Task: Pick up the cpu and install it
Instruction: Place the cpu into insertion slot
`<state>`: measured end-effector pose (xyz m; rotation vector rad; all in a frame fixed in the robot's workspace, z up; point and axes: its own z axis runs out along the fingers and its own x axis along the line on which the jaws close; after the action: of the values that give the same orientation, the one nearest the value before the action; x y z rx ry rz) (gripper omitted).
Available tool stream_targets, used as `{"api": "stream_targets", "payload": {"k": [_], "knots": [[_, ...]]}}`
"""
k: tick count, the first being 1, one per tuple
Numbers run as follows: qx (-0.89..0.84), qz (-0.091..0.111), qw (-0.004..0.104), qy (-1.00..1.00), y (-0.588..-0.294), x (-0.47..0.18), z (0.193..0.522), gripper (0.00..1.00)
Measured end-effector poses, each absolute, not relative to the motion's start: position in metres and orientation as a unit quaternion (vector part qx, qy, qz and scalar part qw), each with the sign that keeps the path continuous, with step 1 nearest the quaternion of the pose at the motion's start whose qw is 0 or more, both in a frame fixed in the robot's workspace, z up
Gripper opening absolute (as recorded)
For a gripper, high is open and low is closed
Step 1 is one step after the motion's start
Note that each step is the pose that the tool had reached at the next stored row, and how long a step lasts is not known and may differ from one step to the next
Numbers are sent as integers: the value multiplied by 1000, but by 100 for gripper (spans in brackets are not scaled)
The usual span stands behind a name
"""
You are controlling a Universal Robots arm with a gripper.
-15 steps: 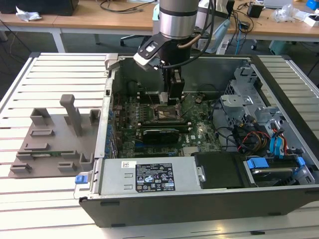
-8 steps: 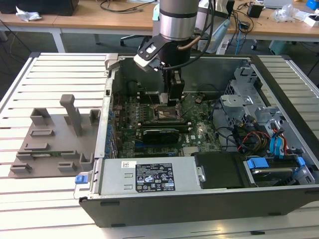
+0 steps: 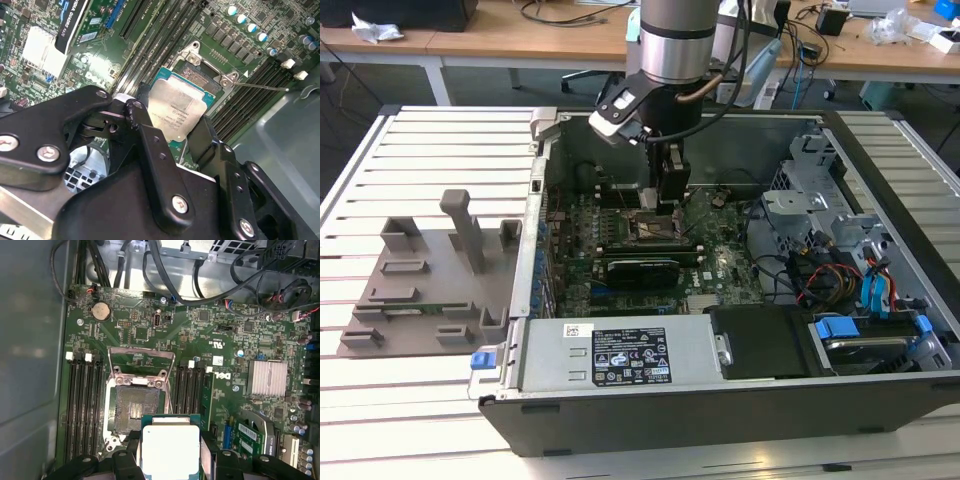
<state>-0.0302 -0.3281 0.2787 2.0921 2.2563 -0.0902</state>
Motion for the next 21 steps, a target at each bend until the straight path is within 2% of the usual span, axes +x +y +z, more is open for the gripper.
{"api": "stream_targets", "payload": {"k": [4, 6, 21], "knots": [[679, -29, 32, 733, -327, -30, 273, 55], [679, -29, 32, 733, -315, -27, 264, 55], [679, -30, 32, 733, -315, -26, 248, 55]]}}
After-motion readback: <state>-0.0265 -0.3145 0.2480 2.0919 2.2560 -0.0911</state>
